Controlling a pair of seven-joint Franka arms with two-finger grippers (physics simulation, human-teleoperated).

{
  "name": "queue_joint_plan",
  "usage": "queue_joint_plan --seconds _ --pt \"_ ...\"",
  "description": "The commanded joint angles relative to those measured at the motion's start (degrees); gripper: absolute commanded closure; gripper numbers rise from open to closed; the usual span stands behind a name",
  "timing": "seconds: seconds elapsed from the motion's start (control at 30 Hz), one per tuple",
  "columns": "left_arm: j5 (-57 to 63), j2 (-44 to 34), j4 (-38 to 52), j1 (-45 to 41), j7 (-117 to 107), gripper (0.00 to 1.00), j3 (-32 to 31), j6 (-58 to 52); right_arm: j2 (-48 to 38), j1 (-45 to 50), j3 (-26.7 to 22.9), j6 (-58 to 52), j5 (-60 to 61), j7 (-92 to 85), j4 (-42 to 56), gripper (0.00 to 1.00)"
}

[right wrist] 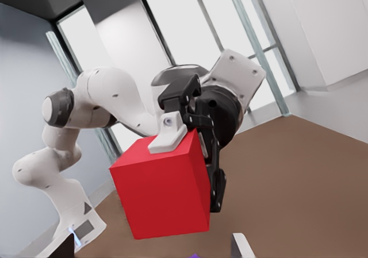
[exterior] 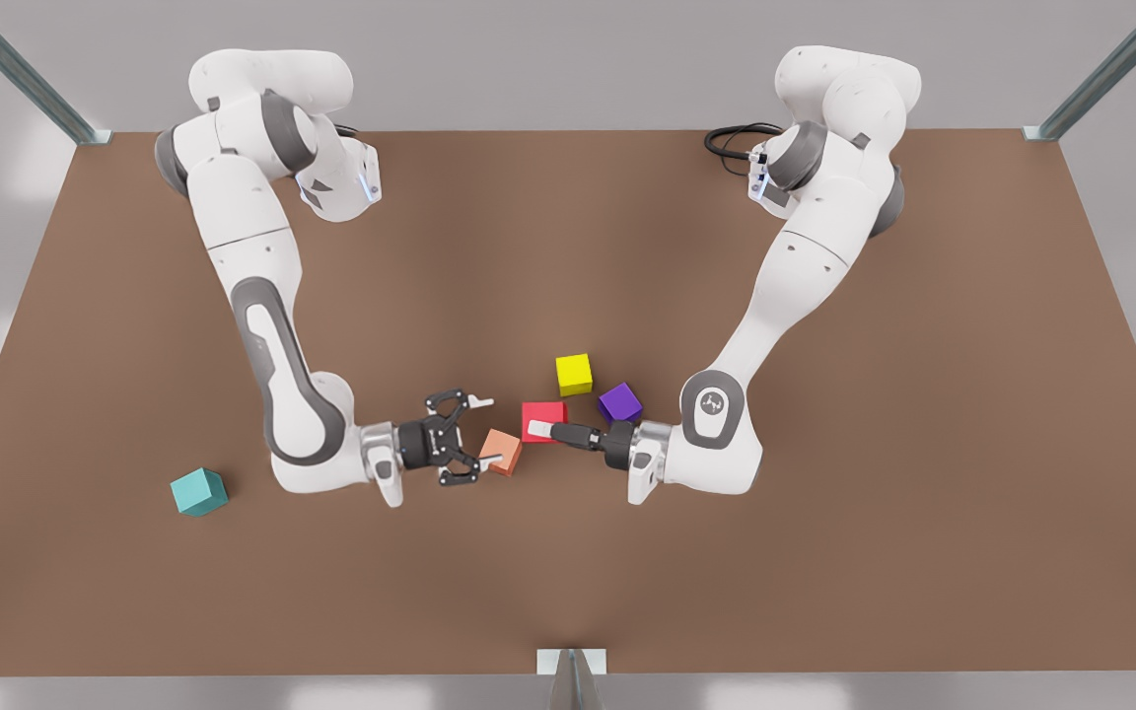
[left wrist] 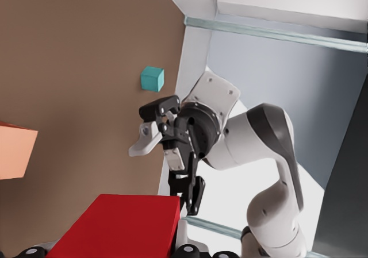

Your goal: Pick up red wooden cube and pass to hand red wooden cube and place in blue wooden cube

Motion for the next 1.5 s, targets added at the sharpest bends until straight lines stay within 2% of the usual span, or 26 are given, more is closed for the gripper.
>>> queue_joint_plan --seconds 0.0,0.33,0.87,1.47 --pt "-1.0 -0.1 0.0 0.0 12.3 0.43 0.0 0.3 -0.2 0.1 0.6 1.5 1.4 -25.4 -0.4 0.0" --pt "-1.1 -0.1 0.0 -0.5 12.3 0.43 0.0 1.2 0.3 1.7 0.7 6.0 6.5 -23.8 0.2 0.0" --pt "-1.3 0.3 0.0 -0.8 12.4 0.43 0.0 2.4 -1.8 1.6 1.4 5.3 6.5 -25.2 -3.2 0.0" --pt "-1.3 0.3 0.0 -1.5 12.3 0.43 0.0 3.2 -0.6 3.9 2.2 8.1 8.7 -24.6 -2.6 0.0"
